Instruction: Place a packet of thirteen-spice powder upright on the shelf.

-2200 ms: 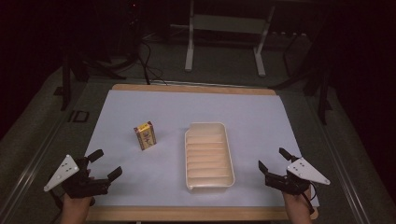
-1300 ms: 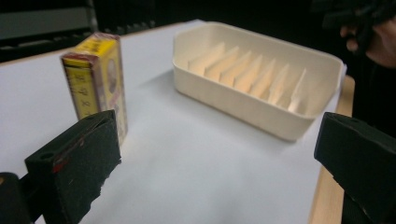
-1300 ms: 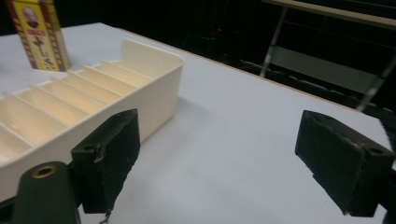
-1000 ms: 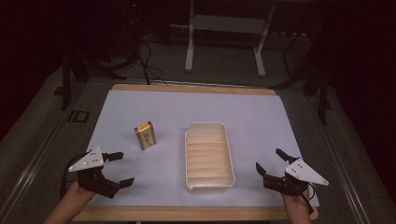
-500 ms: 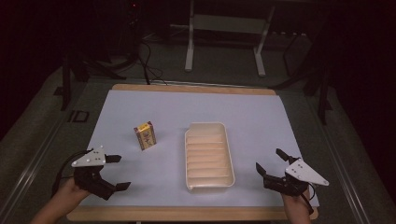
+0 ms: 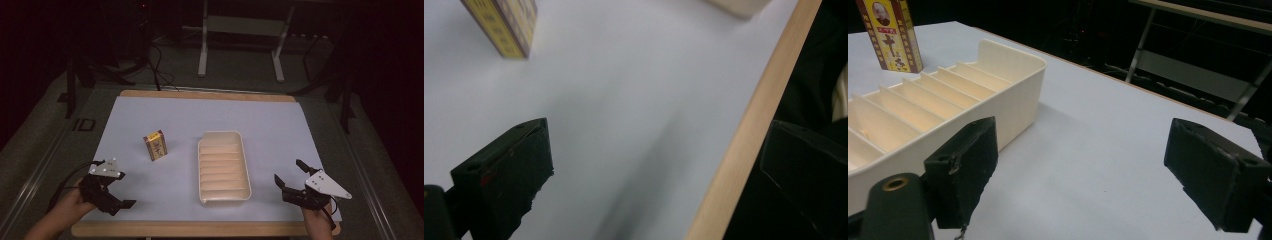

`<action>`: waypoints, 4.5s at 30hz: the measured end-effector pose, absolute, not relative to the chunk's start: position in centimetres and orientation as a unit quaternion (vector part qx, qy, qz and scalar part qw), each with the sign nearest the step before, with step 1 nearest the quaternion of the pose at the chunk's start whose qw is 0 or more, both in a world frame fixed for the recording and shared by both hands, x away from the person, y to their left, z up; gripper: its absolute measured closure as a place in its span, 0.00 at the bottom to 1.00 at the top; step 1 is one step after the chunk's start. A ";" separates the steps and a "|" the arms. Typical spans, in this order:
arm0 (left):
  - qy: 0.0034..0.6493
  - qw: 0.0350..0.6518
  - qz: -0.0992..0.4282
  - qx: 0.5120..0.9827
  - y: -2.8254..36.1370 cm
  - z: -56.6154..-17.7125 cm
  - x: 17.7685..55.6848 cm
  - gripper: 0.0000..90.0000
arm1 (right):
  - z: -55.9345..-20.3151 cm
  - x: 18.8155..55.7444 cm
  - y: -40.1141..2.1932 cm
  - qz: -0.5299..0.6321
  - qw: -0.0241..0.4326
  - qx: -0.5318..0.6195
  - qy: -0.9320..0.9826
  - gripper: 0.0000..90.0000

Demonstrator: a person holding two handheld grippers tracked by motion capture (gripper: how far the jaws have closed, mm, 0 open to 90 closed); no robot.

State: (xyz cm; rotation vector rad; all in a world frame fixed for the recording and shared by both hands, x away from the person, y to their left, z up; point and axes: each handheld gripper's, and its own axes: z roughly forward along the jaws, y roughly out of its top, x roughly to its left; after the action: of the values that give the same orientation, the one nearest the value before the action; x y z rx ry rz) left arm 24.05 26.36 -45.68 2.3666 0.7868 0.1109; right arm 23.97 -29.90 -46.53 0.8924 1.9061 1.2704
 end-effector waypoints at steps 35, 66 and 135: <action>0.368 0.152 -0.034 0.917 24.9 -45.2 26.5 0.01 | -46.6 24.0 -29.7 0.481 0.338 0.340 0.734 0.16; 0.384 0.057 -0.075 0.918 24.8 -44.3 30.5 0.01 | -46.6 24.0 -29.6 0.478 0.339 0.338 0.736 0.16; 0.298 0.060 0.020 0.952 19.3 -40.9 41.0 0.39 | -46.9 24.2 -29.6 0.483 0.313 0.331 0.748 0.16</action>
State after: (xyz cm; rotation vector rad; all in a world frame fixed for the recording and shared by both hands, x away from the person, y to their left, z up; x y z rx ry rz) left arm 40.97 19.26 -40.86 2.8833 0.9026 0.0616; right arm 24.22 -29.59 -46.93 0.8719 1.9725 1.2734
